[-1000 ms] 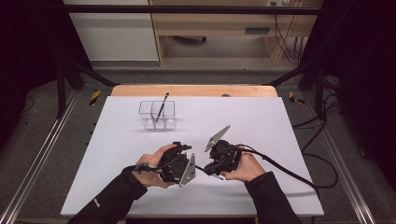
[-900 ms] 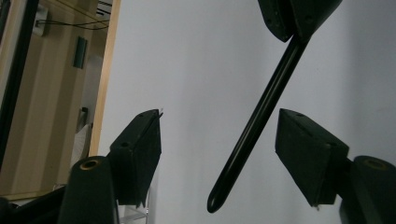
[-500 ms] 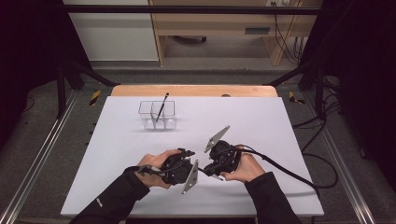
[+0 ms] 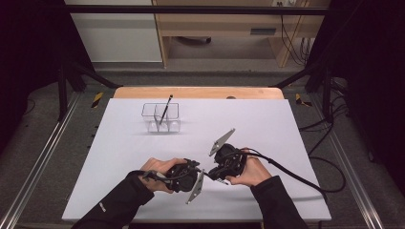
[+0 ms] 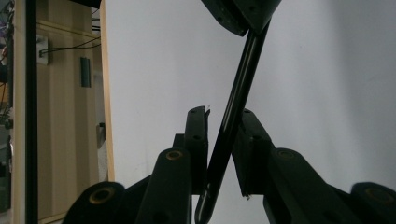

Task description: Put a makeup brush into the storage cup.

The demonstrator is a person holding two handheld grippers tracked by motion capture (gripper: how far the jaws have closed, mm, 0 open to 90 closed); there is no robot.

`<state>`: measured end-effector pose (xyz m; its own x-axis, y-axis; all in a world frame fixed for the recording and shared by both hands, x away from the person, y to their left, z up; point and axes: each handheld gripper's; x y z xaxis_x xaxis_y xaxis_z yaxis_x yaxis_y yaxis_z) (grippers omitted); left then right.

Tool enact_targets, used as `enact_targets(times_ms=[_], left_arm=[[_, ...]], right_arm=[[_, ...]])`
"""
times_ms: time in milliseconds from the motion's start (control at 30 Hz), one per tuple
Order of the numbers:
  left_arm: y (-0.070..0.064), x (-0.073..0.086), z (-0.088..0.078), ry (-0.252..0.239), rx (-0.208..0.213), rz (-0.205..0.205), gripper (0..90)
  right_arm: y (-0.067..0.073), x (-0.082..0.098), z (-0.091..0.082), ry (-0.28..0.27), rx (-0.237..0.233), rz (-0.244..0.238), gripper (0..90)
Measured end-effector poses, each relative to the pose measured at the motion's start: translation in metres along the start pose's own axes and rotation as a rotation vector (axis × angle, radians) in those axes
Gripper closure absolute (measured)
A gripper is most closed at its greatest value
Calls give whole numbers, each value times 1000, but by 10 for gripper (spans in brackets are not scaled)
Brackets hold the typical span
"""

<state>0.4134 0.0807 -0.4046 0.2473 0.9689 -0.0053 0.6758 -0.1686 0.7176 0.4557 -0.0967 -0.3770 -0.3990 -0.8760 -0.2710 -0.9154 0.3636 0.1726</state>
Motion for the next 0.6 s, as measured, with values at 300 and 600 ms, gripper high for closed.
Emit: enact_targets(times_ms=[300, 600], left_arm=[[-3, -1, 1, 6, 10, 35, 806], [-4, -1, 1, 12, 38, 31, 827]], right_arm=[[0, 1, -2, -8, 5, -10, 842], [2, 2, -4, -26, 25, -3, 831]])
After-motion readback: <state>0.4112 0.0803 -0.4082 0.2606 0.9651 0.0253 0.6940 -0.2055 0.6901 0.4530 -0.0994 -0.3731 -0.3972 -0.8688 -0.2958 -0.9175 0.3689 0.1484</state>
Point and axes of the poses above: each handheld gripper's, and its own axes: z roughly forward along the jaws, x roughly out of its underside, y roughly to its left, and after that the axes turned 15 degrees about y, right-handed
